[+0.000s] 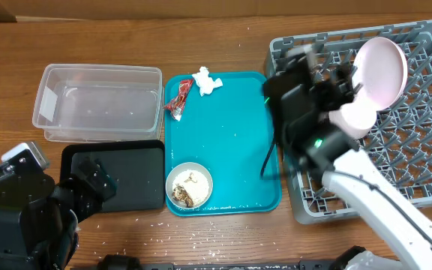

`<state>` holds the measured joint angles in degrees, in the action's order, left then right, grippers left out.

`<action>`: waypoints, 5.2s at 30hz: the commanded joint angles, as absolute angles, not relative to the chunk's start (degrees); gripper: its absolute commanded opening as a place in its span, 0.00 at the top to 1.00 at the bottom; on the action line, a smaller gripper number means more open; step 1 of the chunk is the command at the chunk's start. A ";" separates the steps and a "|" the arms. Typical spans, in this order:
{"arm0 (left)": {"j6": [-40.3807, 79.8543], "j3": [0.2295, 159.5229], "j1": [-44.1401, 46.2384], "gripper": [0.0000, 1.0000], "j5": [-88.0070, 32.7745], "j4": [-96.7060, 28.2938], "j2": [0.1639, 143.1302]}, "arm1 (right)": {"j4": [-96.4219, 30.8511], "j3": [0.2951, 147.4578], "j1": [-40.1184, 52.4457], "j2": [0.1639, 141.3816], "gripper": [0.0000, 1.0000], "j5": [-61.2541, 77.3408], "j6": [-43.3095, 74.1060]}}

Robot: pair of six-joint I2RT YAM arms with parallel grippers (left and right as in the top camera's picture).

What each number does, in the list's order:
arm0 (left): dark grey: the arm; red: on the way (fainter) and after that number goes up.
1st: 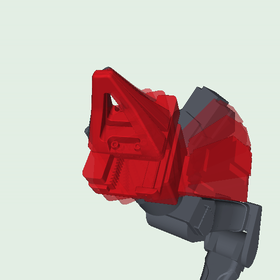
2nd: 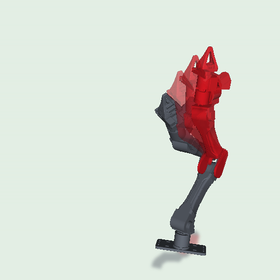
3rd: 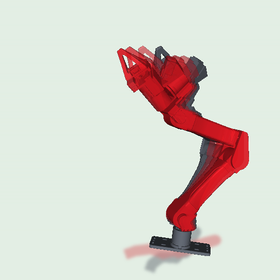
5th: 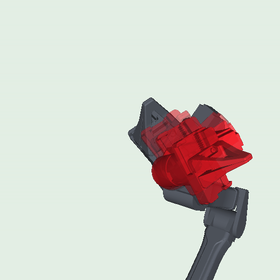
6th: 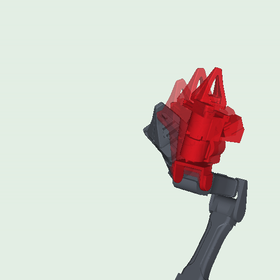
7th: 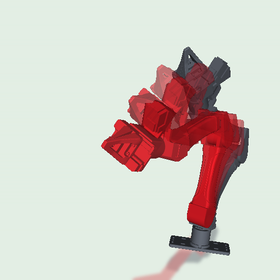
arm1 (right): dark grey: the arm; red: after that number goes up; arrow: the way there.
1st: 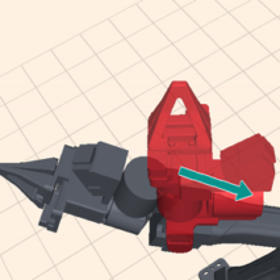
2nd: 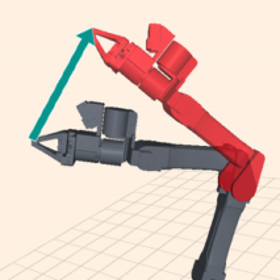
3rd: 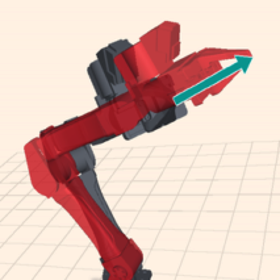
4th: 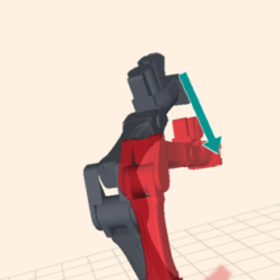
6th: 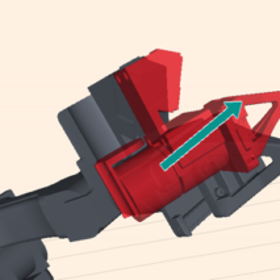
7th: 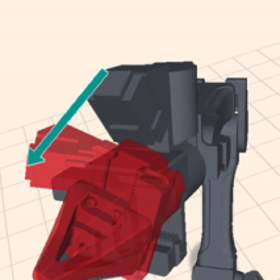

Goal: Sort waste into correct bins and load items into the dishwasher

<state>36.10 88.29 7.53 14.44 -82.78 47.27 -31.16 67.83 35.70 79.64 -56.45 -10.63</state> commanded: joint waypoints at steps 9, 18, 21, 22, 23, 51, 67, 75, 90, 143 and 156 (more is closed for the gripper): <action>36.86 89.08 7.64 0.00 15.42 -82.72 47.20 | -43.07 71.50 42.37 64.77 0.00 -16.36 17.87; 36.86 89.08 7.64 0.00 15.42 -82.72 47.20 | -46.13 72.10 42.26 48.82 0.00 -26.55 13.06; 36.86 89.08 7.64 0.00 15.42 -82.74 47.20 | -51.22 72.07 42.26 45.87 0.00 -31.88 13.08; 36.86 89.08 7.64 0.00 15.42 -82.72 47.20 | -53.06 72.07 42.26 45.41 0.00 -32.84 13.10; 36.86 89.08 7.64 0.00 15.42 -82.72 47.20 | -55.88 72.07 42.26 44.97 0.00 -33.74 13.34; 36.86 89.08 7.64 0.00 15.42 -82.72 47.20 | -24.47 19.29 0.19 10.61 0.00 7.75 12.16; 36.86 89.08 7.64 0.00 15.42 -82.72 47.20 | -3.55 0.25 -0.71 0.16 0.00 6.07 11.94; 36.86 89.08 7.64 0.00 15.42 -82.72 47.20 | -4.10 0.45 -0.60 0.16 0.00 6.09 11.94; 36.86 89.08 7.64 0.00 15.42 -82.74 47.20 | -4.10 0.45 -0.60 0.16 0.00 6.09 11.94; 21.85 87.70 24.51 0.96 13.87 -12.60 119.22 | -4.10 0.45 -0.60 0.16 0.00 6.09 11.94; 37.47 90.50 11.97 0.48 24.05 -51.62 99.94 | -4.10 0.45 -0.60 0.16 0.00 6.09 11.94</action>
<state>32.95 92.27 16.14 21.37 -50.22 95.48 -4.36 1.06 -0.38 0.73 6.61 12.16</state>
